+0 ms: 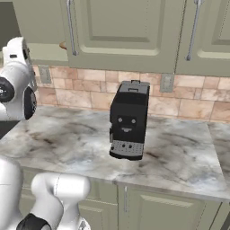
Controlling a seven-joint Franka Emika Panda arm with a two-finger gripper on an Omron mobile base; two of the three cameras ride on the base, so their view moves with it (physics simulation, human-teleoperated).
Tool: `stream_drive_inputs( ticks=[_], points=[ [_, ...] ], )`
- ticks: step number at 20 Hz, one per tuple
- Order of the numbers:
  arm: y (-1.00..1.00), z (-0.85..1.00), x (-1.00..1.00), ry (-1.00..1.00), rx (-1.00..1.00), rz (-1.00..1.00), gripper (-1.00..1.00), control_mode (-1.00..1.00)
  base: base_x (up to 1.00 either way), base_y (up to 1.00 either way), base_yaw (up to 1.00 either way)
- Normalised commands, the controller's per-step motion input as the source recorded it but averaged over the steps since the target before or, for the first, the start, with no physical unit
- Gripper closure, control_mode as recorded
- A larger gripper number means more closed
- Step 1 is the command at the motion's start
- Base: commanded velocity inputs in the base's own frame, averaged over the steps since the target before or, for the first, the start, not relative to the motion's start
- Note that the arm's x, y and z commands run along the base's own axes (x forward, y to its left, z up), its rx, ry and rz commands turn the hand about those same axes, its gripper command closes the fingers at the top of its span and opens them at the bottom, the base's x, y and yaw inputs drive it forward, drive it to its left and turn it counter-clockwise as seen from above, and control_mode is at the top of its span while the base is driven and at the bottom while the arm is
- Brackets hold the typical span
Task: Open the cabinet. Pick the bowls from the counter and place them in the cabinet. Then close the cabinet.
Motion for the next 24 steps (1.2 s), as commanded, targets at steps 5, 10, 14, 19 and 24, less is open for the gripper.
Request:
stream_drive_inputs(
  ticks=[5, 10, 14, 19, 24],
  points=[
    [0.00, 0.44, -0.70, 0.35, -0.21, -0.35, -1.00, -1.00, 0.00, 0.00, 0.00],
    [-0.01, 0.46, -0.58, 0.41, -0.17, -0.38, -1.00, -1.00, 0.00, 0.00, 0.00],
    [-0.07, 0.33, -0.61, 0.34, -0.07, -0.37, -1.00, -1.00, 0.00, 0.00, 0.00],
    [-0.01, -0.46, -0.81, -0.16, -0.01, -0.29, -1.00, -1.00, 0.00, 0.00, 0.00],
    [0.00, -1.00, -0.62, -0.60, -0.10, -0.21, -1.00, -1.00, 0.00, 0.00, 0.00]
  ],
)
